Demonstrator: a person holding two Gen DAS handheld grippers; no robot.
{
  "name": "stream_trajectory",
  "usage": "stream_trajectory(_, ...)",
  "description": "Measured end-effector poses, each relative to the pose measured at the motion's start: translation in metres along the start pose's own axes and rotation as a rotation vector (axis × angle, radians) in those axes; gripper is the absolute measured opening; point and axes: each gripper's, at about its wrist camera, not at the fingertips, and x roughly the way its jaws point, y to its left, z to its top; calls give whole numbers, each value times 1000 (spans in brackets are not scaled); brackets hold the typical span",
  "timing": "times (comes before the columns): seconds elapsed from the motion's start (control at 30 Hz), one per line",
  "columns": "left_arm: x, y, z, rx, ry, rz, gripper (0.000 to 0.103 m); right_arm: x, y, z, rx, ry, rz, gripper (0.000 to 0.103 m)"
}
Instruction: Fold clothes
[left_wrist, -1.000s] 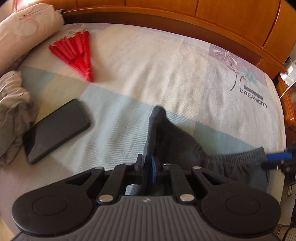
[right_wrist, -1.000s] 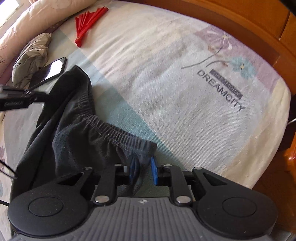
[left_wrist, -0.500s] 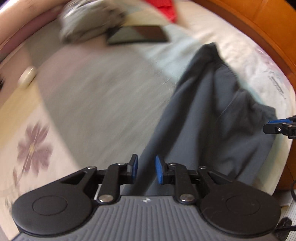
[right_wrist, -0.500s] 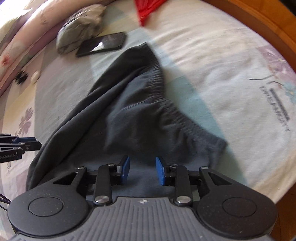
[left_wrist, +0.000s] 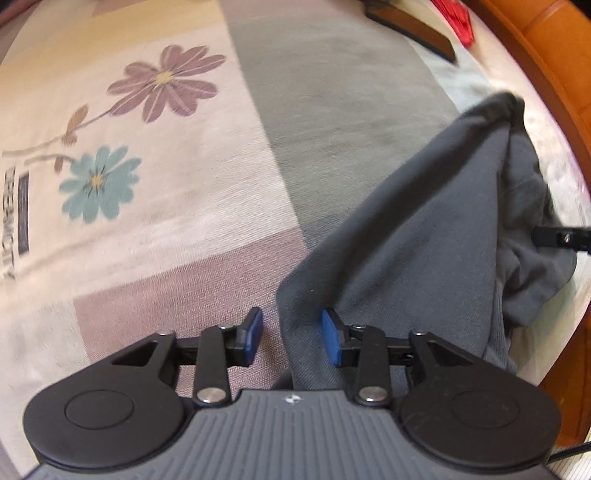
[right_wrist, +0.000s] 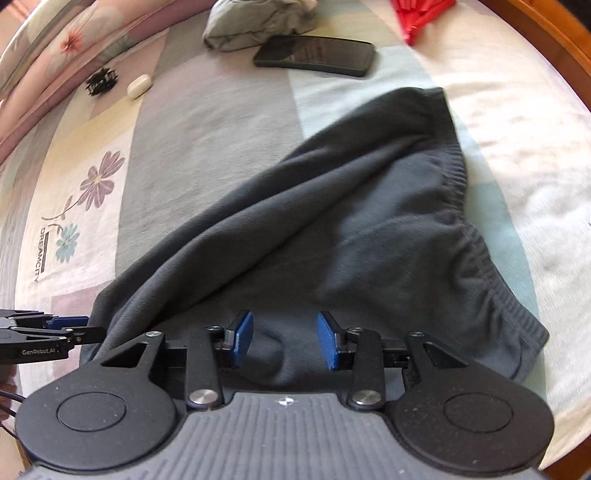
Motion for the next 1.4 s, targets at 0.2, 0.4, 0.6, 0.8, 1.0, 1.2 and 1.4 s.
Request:
stream_trajectory(0.2,5,2,-1,36,-42,-39,41,7,20,5,-63,20,19,46)
stream_trajectory(0.4,-4,-12,0,117,-77,-51,2,11,38,3,-100,40,46,46)
stream_trajectory(0.6,-26,-8,24,134,-150,7,2,11,47,-5,-133,46,38,46)
stream_trajectory(0.8,-24,-2,76,187,-192,82,2,10,45,-4,-114,38,32,46)
stream_trajectory(1.0,-9,-2,128,231,-218,128,2,8,39,-3,-102,29,14,46)
stream_trajectory(1.2,1,-11,168,237,-250,118,2,8,36,-3,-88,34,4,46)
stream_trajectory(1.4,6,-20,167,241,-234,76,6,5,41,-2,-106,27,14,49)
